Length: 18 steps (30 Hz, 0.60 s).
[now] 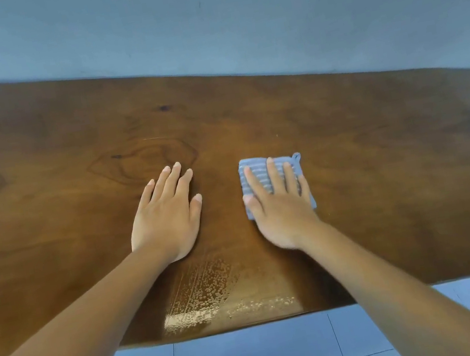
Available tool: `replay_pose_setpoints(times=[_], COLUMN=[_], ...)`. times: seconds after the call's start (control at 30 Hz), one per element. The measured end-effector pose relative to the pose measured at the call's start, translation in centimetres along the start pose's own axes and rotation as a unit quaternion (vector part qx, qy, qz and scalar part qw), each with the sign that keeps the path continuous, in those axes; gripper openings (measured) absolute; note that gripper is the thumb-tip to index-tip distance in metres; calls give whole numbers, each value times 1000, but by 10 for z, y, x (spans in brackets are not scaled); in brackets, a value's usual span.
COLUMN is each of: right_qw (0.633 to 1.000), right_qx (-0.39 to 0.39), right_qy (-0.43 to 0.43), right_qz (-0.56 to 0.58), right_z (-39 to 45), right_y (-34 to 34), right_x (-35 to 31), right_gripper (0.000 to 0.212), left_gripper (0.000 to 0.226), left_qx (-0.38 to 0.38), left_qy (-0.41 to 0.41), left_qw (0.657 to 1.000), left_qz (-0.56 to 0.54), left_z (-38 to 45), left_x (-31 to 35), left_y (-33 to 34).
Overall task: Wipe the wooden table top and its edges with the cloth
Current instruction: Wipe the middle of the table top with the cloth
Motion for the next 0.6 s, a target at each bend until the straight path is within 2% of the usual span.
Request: replay_pose_setpoints(times=[0.2, 0.37, 0.43, 0.5, 0.6], right_qw=[990, 969, 972, 986, 999], right_qx=[38, -29, -56, -67, -29], right_qy=[-129, -234, -218, -146, -37], right_qz=[-35, -73, -68, -50, -16], right_z=[-124, -123, -95, -57, -25], right_y=[46, 34, 19, 5, -6], right_x=[-37, -17, -1, 22, 45], right_gripper=[58, 55, 54, 54, 54], left_gripper=[60, 60, 60, 60, 60], left_qx=[-2, -2, -2, -2, -9], left_qy=[2, -2, -2, -4, -6], left_qw=[1000, 1000, 1000, 1000, 1000], left_qz=[-3, -9, -15, -19, -24], left_z=[0, 1, 1, 1, 1], left_x=[1, 1, 0, 0, 1], left_y=[-2, -1, -1, -2, -2])
Point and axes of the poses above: each hand's wrist, its own z-axis towards the middle knuckle, its own y-axis out of the palm, x = y × z, the point moved 9 cm from there along z, towards the middle knuckle, and after that the axes turned 8 degrees about z, right-handed, at the moved point
